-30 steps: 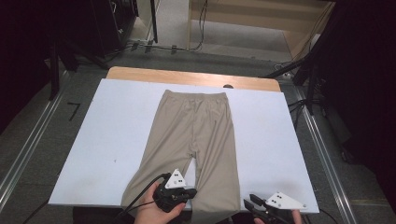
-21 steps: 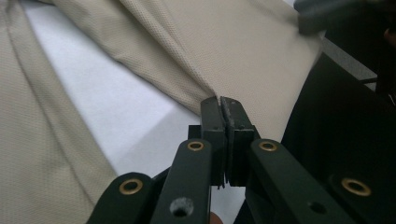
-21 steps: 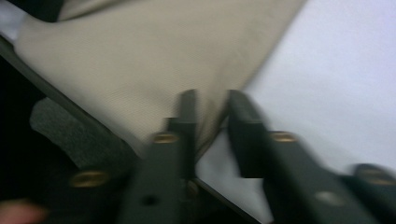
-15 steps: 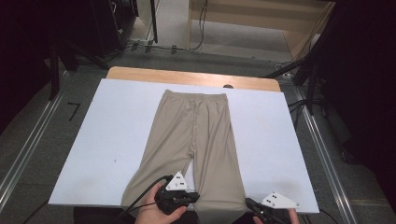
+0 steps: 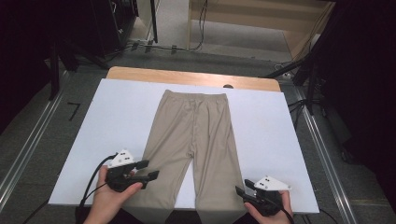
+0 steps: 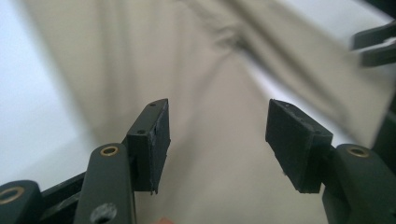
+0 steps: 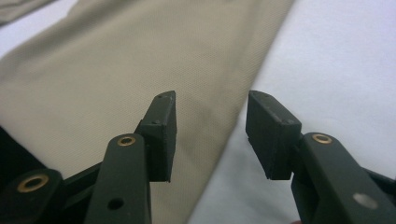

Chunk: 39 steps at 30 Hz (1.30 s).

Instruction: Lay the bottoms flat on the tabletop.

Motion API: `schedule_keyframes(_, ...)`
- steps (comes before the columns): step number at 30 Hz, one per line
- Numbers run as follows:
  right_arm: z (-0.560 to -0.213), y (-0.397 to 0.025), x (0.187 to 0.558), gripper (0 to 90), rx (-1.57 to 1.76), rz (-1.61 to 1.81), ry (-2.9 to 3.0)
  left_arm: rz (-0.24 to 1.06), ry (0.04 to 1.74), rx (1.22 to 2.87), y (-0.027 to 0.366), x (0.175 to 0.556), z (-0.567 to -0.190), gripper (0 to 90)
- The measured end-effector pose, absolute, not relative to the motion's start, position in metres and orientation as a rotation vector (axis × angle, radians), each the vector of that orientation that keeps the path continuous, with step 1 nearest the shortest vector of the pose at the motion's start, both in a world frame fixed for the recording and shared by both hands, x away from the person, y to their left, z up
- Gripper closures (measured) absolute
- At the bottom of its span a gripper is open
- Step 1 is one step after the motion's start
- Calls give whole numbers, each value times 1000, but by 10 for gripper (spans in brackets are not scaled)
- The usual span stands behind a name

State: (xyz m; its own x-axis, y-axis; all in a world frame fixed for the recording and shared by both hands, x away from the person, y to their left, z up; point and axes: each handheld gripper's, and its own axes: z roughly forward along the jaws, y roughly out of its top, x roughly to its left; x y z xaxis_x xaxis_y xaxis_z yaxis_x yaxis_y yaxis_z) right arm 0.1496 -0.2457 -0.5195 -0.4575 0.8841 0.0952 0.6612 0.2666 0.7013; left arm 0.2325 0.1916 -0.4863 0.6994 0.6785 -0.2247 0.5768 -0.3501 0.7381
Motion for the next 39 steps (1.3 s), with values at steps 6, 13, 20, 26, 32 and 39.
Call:
schedule_keyframes(6,-522,-241,145,721,1399,938,2214,187,1060,2082,224,212,-503,375)
schedule_keyframes(13,-520,-245,145,879,1412,970,2246,228,1062,2136,224,200,-502,783)
schedule_keyframes(20,-516,-273,129,878,1455,939,2252,82,977,2165,235,193,-500,881)
schedule_keyframes(26,-505,-284,156,549,1419,1083,2245,102,954,2075,233,230,-486,433)
schedule_keyframes(32,-487,-277,224,477,1356,1121,2198,110,966,2045,208,304,-479,376)
schedule_keyframes(39,-481,-271,318,476,1356,1117,2201,133,988,2086,169,388,-486,375)
